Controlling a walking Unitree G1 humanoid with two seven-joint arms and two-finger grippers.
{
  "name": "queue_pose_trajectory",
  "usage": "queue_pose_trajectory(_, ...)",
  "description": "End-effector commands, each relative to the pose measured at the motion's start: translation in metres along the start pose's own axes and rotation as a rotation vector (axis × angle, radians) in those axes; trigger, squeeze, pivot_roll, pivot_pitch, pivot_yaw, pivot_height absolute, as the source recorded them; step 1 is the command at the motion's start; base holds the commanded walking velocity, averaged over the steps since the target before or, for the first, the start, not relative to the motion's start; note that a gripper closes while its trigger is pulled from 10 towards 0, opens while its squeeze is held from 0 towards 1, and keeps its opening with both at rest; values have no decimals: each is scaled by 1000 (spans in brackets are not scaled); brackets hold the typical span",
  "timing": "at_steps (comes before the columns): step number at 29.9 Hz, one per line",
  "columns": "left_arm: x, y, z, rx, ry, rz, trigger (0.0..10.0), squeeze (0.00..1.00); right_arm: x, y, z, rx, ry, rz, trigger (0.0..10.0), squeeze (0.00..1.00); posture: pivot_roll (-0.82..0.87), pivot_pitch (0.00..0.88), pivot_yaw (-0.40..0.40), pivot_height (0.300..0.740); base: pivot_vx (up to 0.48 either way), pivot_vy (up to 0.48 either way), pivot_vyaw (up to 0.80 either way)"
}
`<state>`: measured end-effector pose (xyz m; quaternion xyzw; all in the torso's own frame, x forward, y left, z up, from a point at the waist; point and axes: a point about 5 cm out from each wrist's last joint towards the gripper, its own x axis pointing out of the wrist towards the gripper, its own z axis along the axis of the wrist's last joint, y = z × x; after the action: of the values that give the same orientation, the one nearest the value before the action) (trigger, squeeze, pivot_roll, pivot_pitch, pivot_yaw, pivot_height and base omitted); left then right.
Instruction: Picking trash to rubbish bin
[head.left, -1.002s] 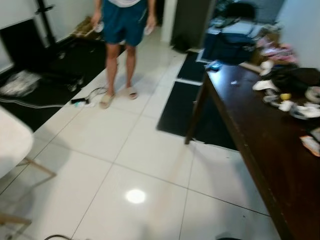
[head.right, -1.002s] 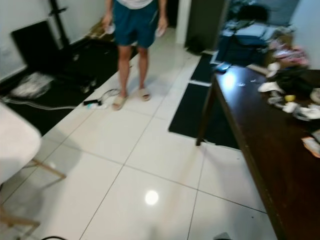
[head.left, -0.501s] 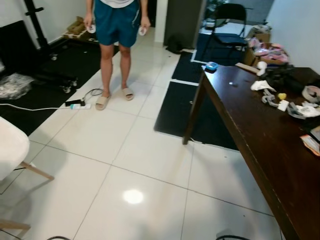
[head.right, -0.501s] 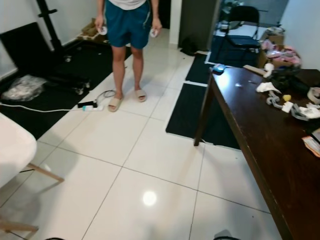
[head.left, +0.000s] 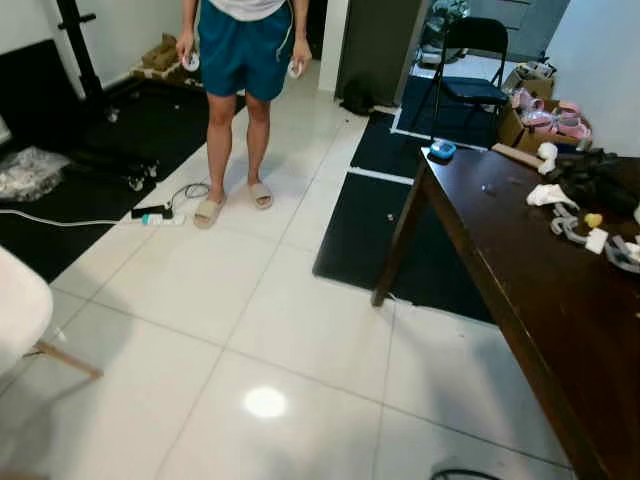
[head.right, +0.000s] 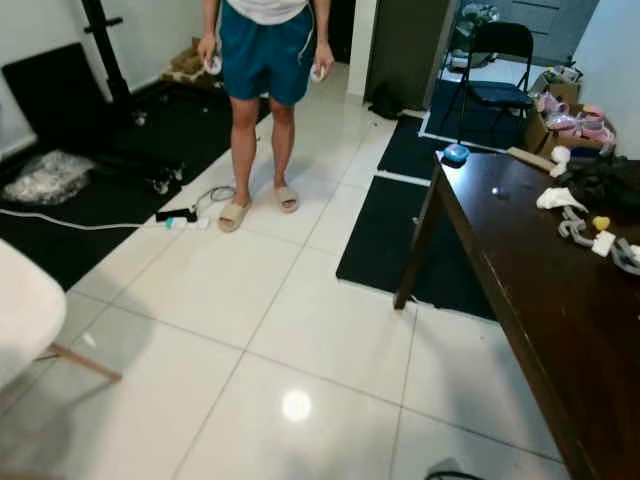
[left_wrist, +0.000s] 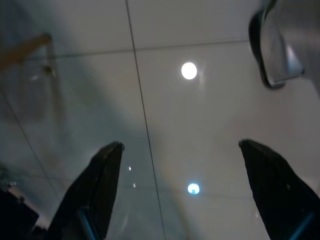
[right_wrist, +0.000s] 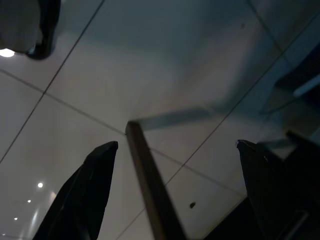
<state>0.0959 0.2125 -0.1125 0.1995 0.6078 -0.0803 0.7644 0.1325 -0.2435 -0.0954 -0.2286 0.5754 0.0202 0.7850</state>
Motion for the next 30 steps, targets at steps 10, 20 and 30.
queue_pose_trajectory(10, 0, -13, -12, -48, 21, -26, 10000, 0, 0, 4, 0, -44, -9, 9, 10000, 0, 42, 75, -72, 740, 339, 0, 0)
queue_pose_trajectory(20, 0, -12, -12, -50, 19, -23, 10000, 0, 0, 6, 3, -49, -14, 21, 10000, 0, 45, 81, -64, 740, 335, 0, 0)
queue_pose_trajectory(30, 0, -11, -10, -26, 15, -26, 10000, 0, 0, 8, 4, -21, -13, 32, 10000, 0, 26, 76, -54, 740, 336, 0, 0)
